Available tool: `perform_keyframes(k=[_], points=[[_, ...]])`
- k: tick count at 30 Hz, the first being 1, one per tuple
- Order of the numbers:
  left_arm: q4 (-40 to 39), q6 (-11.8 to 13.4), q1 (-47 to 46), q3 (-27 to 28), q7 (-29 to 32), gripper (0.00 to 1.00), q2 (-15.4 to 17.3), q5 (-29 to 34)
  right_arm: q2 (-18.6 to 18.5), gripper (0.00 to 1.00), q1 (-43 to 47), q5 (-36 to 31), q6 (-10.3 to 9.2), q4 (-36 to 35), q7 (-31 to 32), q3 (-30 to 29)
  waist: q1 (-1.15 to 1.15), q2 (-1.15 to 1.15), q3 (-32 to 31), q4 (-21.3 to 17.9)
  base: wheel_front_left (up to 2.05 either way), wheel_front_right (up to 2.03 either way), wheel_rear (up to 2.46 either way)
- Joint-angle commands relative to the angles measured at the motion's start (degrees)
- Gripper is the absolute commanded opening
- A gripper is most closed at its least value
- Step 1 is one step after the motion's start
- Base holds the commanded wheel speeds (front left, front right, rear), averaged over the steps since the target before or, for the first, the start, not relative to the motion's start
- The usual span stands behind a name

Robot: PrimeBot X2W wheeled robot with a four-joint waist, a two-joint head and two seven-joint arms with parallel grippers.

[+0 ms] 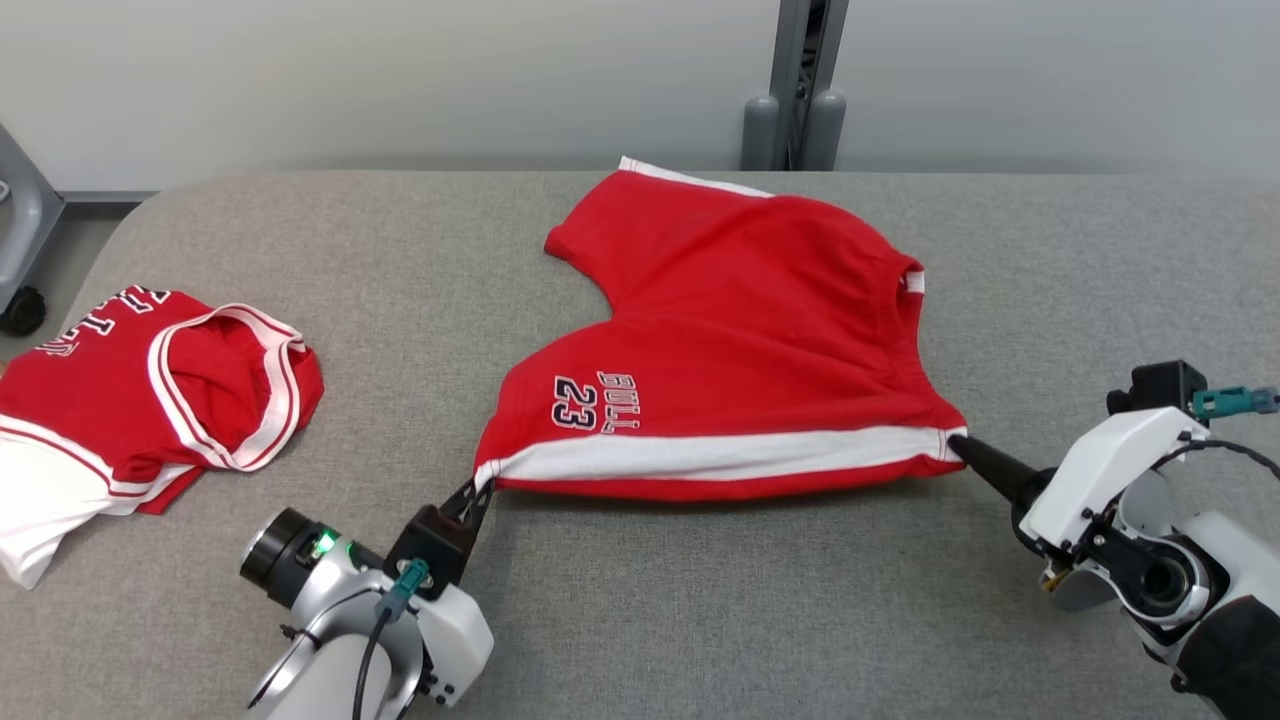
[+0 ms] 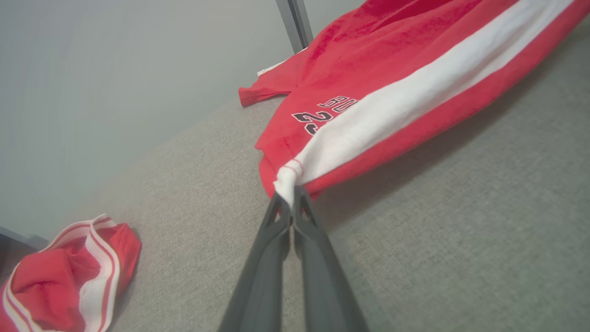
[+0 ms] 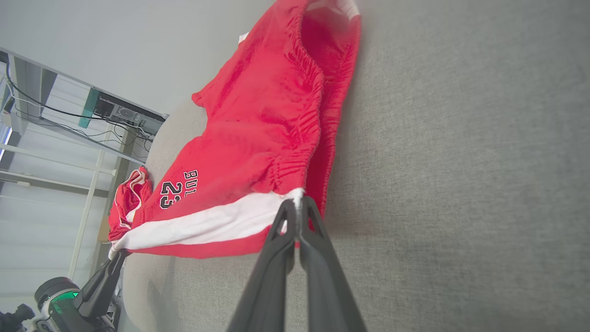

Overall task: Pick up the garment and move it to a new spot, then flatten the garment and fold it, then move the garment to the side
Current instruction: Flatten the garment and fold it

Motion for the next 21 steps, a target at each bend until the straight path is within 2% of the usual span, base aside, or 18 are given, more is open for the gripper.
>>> perform_keyframes(k=[1,13,21], points=[[0.3,0.7,1.3,-0.5,0.0,0.0,0.9,1.1,-0.9,0.0,1.5,0.4,0.14,-0.6,0.9,0.4,0.0,0.0,-1.0,-0.1,0.0,0.0,0.0],[-0.9,1.2,6.7,-0.8,0.0,0.0,1.8,0.4,-3.8,0.0,6.5,3.0,0.14,-5.3,6.0,1.1,0.0,0.0,-4.2,-0.1,0.0,0.0,0.0],[-4.9,1.7,11.5,0.5,0.0,0.0,2.6,-1.1,-6.8,0.0,11.0,3.8,0.14,-10.3,8.4,1.3,0.0,0.0,-6.2,0.2,0.0,0.0,0.0]])
